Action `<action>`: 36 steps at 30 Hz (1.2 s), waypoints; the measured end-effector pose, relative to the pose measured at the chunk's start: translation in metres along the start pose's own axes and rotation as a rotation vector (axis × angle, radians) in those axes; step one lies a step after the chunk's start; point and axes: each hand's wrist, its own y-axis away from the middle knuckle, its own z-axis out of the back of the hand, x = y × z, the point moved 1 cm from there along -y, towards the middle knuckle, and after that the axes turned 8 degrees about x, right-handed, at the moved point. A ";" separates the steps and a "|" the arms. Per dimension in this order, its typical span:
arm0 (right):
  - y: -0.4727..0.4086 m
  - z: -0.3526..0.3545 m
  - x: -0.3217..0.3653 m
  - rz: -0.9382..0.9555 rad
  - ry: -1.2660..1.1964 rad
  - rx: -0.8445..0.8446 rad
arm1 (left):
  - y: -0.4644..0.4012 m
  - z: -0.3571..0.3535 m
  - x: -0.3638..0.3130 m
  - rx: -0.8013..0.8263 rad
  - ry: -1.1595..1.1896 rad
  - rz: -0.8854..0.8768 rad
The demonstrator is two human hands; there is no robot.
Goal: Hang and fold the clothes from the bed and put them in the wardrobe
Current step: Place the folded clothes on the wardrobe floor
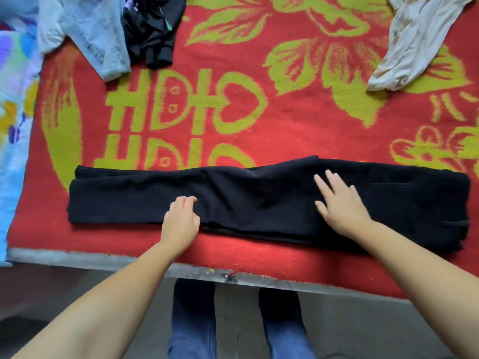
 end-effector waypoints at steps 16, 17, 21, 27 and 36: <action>-0.083 0.015 0.284 0.237 -0.070 -0.086 | -0.076 0.083 0.268 -0.109 0.621 0.741; -0.095 0.015 0.298 0.197 -0.028 -0.023 | -0.078 0.087 0.280 -0.053 0.578 0.681; -0.115 0.014 0.340 0.109 0.089 0.053 | -0.076 0.094 0.304 0.042 0.642 0.333; -0.115 0.024 0.355 0.042 0.237 0.094 | -0.090 0.114 0.313 -0.163 0.608 0.160; -0.105 -0.003 0.381 0.040 0.260 0.092 | -0.115 0.101 0.308 0.149 0.698 0.391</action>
